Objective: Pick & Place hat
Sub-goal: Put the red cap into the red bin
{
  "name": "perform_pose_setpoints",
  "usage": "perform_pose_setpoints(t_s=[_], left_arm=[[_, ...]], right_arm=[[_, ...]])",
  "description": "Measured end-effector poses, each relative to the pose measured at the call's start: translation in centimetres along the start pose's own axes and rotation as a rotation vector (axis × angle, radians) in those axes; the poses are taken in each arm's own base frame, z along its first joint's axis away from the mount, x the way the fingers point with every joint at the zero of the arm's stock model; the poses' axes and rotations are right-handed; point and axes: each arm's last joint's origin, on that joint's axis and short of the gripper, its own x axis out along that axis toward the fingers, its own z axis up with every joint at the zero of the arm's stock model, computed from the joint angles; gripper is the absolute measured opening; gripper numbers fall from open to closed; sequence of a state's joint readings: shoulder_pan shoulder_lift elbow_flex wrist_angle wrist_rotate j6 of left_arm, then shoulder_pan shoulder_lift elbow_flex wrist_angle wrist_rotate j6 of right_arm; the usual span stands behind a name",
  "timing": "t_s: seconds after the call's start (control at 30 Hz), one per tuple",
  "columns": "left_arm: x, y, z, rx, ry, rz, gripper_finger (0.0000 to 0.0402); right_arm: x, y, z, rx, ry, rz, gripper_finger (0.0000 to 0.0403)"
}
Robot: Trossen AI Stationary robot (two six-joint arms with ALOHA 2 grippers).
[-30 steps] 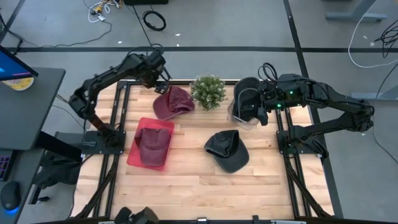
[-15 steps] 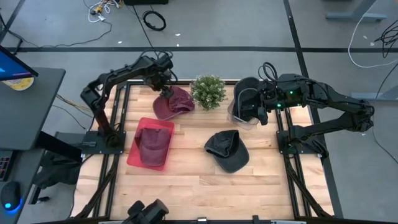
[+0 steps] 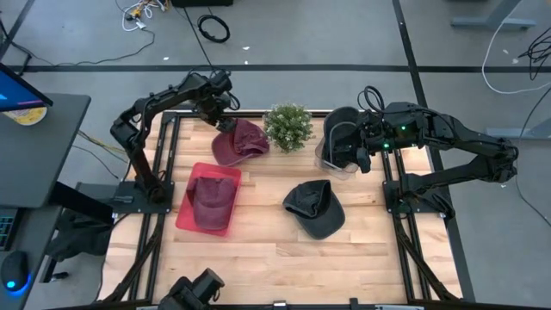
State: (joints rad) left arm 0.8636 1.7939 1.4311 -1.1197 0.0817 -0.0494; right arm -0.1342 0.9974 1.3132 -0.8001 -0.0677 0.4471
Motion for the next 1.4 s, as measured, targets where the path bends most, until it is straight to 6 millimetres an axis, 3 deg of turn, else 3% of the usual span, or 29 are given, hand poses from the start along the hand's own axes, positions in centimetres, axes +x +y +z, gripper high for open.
perform_pose_setpoints(t_s=[0.17, 0.5, 0.67, 0.8, 0.97, 1.4], left_arm=[[1.6, 0.2, -1.1, -0.048, -0.009, 0.004, 0.0239], [3.8, 1.2, -7.8, -0.206, -0.181, -0.028, 0.0219], [4.7, 1.6, -9.7, -0.322, -0.314, -0.111, 0.0226], [6.5, 1.9, -11.2, -0.35, -0.291, -0.08, 0.0232], [8.2, 2.0, -12.0, -0.391, -0.339, -0.094, 0.0234], [9.2, 2.0, -12.2, -0.381, -0.442, -0.155, 0.0234]], right_arm=[[0.0, 0.0, 0.0, -0.003, 0.0, 0.0, 0.0267], [0.0, -0.1, 0.0, 0.0, -0.012, -0.023, 0.0267], [0.0, 0.0, 0.1, 0.008, -0.021, -0.019, 0.0267], [0.0, 0.0, 0.2, 0.015, -0.026, -0.017, 0.0267], [0.0, 0.0, 0.2, 0.019, -0.026, -0.016, 0.0267], [0.0, 0.0, 0.2, 0.041, -0.032, -0.013, 0.0267]])
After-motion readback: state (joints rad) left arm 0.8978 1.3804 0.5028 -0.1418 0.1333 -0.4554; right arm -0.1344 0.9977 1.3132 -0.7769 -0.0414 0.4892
